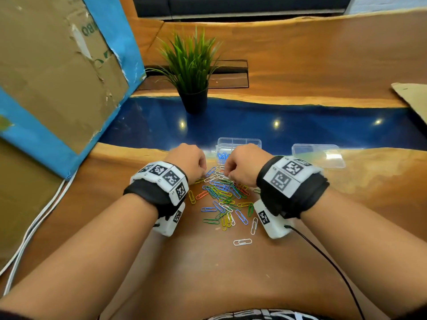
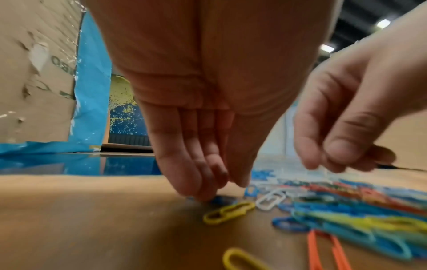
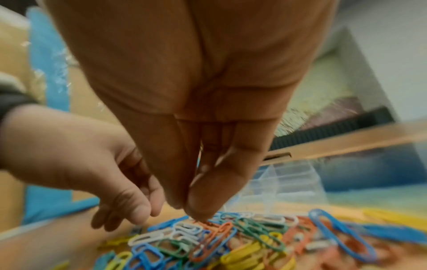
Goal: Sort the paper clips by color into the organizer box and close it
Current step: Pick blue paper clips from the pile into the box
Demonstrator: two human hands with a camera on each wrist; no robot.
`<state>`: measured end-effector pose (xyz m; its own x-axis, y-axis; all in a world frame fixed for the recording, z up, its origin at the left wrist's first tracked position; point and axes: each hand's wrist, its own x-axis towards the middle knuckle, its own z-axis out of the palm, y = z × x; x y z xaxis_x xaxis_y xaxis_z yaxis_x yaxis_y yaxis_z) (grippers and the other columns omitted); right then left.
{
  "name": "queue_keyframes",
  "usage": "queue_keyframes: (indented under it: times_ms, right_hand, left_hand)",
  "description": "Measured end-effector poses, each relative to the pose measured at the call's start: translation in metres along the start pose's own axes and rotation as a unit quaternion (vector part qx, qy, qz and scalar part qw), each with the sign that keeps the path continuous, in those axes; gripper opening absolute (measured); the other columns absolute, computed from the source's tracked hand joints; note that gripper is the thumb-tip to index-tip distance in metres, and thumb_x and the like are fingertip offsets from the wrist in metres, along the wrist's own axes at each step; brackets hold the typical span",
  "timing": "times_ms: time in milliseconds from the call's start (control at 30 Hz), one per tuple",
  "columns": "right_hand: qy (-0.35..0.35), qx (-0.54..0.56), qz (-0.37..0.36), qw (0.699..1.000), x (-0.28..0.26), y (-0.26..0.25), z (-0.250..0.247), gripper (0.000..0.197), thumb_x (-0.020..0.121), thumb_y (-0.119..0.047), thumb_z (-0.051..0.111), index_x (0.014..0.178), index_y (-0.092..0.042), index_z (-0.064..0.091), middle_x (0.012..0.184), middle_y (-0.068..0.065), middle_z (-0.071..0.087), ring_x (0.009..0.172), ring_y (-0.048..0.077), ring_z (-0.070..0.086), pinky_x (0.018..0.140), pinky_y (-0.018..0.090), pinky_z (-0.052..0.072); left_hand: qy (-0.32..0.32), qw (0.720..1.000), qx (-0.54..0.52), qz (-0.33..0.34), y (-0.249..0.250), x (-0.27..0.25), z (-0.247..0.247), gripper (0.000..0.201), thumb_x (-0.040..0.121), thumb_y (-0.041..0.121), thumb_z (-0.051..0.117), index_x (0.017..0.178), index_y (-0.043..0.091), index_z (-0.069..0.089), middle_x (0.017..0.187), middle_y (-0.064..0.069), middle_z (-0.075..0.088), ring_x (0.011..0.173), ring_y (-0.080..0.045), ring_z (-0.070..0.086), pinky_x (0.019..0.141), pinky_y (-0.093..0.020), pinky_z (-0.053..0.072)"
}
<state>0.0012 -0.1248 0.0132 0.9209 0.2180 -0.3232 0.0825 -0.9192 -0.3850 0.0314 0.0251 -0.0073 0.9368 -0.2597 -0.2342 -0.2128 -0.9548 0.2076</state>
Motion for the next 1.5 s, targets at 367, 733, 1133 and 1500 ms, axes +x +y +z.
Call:
queue_keyframes:
  times_ms: [367, 733, 1133, 1500]
  right_hand:
    - [0.008, -0.176, 0.016, 0.984, 0.022, -0.011, 0.010, 0.021, 0.091, -0.007, 0.050, 0.109, -0.004, 0.061, 0.115, 0.017, 0.058, 0.107, 0.034, 0.060, 0.080, 0.037, 0.049]
    - [0.037, -0.055, 0.040, 0.997, 0.027, 0.012, 0.013, 0.017, 0.085, -0.023, 0.065, 0.096, -0.016, 0.075, 0.101, 0.007, 0.071, 0.098, 0.023, 0.064, 0.081, 0.031, 0.054]
    - [-0.015, 0.480, 0.087, 0.873, 0.014, 0.020, 0.002, 0.019, 0.091, 0.003, 0.045, 0.093, -0.005, 0.062, 0.069, 0.010, 0.051, 0.055, 0.018, 0.049, 0.044, 0.017, 0.052]
    - [-0.054, 0.425, 0.074, 0.900, 0.020, 0.006, 0.020, 0.036, 0.088, -0.016, 0.060, 0.062, -0.019, 0.035, 0.050, -0.001, 0.032, 0.041, 0.012, 0.028, 0.037, 0.017, 0.023]
  left_hand:
    - [0.001, 1.000, 0.016, -0.001, 0.011, 0.017, 0.015, 0.019, 0.079, 0.034, 0.068, 0.083, 0.015, 0.071, 0.091, -0.008, 0.069, 0.090, -0.026, 0.064, 0.071, -0.030, 0.047]
    - [0.000, 0.999, -0.054, 0.005, 0.009, 0.008, 0.010, 0.008, 0.076, 0.024, 0.063, 0.070, 0.022, 0.067, 0.084, -0.004, 0.072, 0.085, -0.023, 0.065, 0.075, -0.029, 0.054]
    - [-0.015, 0.870, -0.485, -0.090, -0.018, -0.006, -0.003, 0.025, 0.088, -0.006, 0.045, 0.074, 0.013, 0.052, 0.064, -0.006, 0.048, 0.041, -0.008, 0.053, 0.036, -0.017, 0.045]
    - [0.008, 0.999, -0.041, -0.018, -0.016, -0.005, 0.010, 0.016, 0.077, 0.038, 0.072, 0.089, 0.027, 0.072, 0.068, 0.011, 0.053, 0.074, -0.011, 0.051, 0.067, -0.019, 0.037]
